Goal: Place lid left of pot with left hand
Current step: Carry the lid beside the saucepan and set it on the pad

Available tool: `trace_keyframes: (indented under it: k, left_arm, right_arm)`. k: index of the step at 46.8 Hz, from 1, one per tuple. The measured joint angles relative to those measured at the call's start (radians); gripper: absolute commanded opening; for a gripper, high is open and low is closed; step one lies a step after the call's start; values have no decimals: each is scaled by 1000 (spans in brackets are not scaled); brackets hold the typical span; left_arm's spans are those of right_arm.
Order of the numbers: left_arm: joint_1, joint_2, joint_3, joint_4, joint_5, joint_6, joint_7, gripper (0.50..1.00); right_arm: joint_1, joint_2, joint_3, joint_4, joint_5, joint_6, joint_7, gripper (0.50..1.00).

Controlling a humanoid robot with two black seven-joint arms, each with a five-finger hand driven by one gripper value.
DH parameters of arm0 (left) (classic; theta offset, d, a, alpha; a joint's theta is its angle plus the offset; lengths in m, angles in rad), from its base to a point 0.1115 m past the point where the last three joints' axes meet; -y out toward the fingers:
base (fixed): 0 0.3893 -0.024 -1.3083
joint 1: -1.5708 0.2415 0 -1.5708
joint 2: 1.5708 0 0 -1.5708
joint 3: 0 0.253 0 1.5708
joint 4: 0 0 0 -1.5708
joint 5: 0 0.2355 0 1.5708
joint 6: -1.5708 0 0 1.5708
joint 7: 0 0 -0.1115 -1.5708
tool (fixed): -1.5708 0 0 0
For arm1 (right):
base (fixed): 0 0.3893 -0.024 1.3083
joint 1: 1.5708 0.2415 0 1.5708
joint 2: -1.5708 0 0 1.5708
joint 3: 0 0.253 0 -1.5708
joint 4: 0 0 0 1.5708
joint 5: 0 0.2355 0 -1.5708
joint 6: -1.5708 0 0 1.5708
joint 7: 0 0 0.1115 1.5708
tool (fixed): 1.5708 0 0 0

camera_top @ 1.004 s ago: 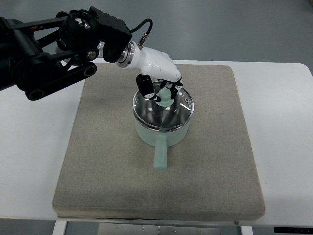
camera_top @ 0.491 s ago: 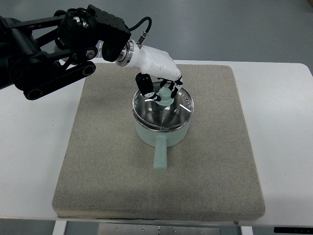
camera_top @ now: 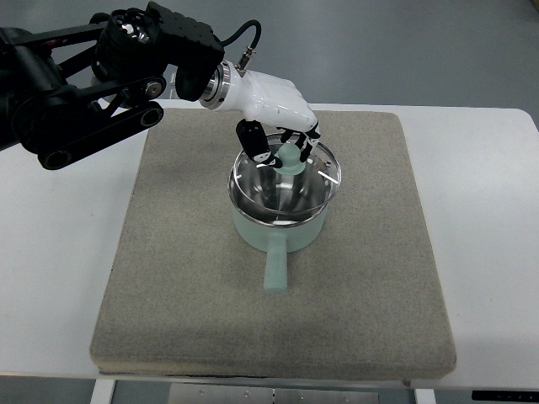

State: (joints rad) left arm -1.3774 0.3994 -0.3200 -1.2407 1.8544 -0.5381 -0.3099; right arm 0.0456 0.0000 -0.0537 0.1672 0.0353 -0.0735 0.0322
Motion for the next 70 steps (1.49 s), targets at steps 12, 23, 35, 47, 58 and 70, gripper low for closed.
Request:
trace_keyframes:
  k: [12, 23, 35, 47, 58, 70]
  left_arm:
    - [0, 64, -40, 0, 0, 2, 0, 500]
    - [6, 184, -47, 6, -7, 37, -1, 500]
    - [47, 331, -44, 9, -9, 57, -8, 500]
    - [161, 404, -42, 17, -8, 162, -7, 500]
    - [238, 392, -35, 43, -3, 191, 1, 500]
    - [303, 342, -30, 84, 4, 238, 3, 500]
  right_arm:
    - [0, 0, 0, 0, 0, 0, 0, 921]
    - [0, 0, 0, 0, 0, 0, 0, 921]
    - [0, 0, 0, 0, 0, 0, 0, 921]
    - [0, 0, 0, 0, 0, 0, 0, 921]
    - [0, 0, 0, 0, 0, 0, 0, 921]
    - [0, 0, 0, 0, 0, 0, 0, 921]
